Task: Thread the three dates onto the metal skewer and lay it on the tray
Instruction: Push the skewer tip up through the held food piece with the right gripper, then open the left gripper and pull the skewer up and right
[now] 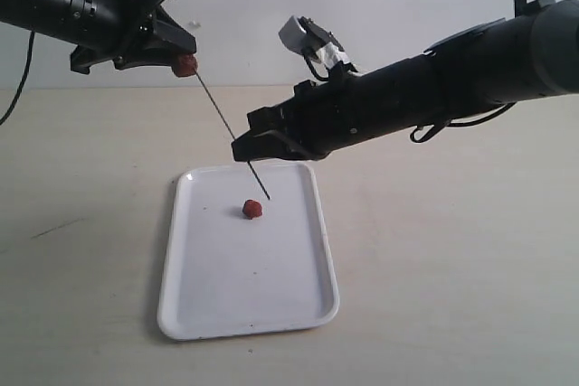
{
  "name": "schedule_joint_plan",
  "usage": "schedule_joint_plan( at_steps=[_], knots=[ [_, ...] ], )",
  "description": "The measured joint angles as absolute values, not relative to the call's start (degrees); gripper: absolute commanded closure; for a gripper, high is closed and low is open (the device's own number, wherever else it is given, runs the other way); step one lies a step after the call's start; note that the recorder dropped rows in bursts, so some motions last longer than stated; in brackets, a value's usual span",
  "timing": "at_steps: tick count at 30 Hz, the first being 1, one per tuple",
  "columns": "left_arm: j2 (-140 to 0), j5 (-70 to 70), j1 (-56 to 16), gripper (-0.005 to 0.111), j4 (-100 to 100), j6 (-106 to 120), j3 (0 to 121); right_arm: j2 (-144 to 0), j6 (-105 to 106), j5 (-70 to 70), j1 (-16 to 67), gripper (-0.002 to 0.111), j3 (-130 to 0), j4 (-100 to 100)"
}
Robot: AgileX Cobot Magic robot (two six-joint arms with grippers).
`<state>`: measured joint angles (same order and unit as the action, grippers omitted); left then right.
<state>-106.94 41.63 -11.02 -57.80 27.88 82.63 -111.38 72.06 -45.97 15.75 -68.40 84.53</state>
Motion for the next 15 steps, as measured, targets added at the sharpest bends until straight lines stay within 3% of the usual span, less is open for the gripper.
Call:
schedule_joint_plan(
  at_steps=[15],
  knots=[
    [-106.9, 41.9, -11.0, 0.076, -57.9, 27.9, 82.6, -112.4, 70.8, -46.7, 15.9, 0.108, -73.1, 87.4]
  ],
)
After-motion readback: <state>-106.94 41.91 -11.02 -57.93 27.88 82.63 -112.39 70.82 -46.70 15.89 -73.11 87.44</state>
